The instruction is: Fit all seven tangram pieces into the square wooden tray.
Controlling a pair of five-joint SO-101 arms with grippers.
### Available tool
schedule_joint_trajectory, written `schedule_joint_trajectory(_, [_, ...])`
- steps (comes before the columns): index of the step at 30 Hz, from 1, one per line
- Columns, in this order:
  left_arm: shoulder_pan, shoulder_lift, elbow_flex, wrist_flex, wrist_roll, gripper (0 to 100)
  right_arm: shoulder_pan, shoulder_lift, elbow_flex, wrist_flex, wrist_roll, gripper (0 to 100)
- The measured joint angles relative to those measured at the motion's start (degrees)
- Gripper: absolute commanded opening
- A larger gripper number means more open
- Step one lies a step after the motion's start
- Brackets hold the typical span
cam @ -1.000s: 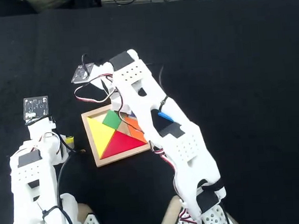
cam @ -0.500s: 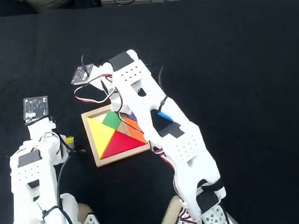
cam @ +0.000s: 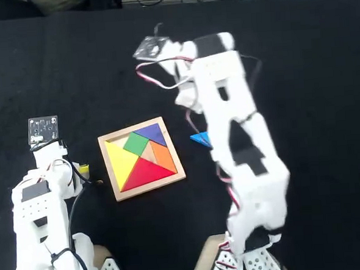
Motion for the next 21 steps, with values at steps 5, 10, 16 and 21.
schedule_joint_trajectory(5, [0.0,0.0,0.0,0.0,0.0,28,3.6,-19.34,15.03,-1.05,0.79,1.1])
schedule_joint_trajectory(10, [0.09,0.0,0.0,0.0,0.0,28,10.46,-34.46,35.34,-11.96,0.88,1.1])
schedule_joint_trajectory(16, [0.18,0.0,0.0,0.0,0.0,28,22.24,-49.49,61.71,-31.21,-4.04,1.1])
schedule_joint_trajectory(21, [3.43,0.0,0.26,0.0,0.0,28,36.66,-62.77,73.14,-41.23,-11.6,1.1])
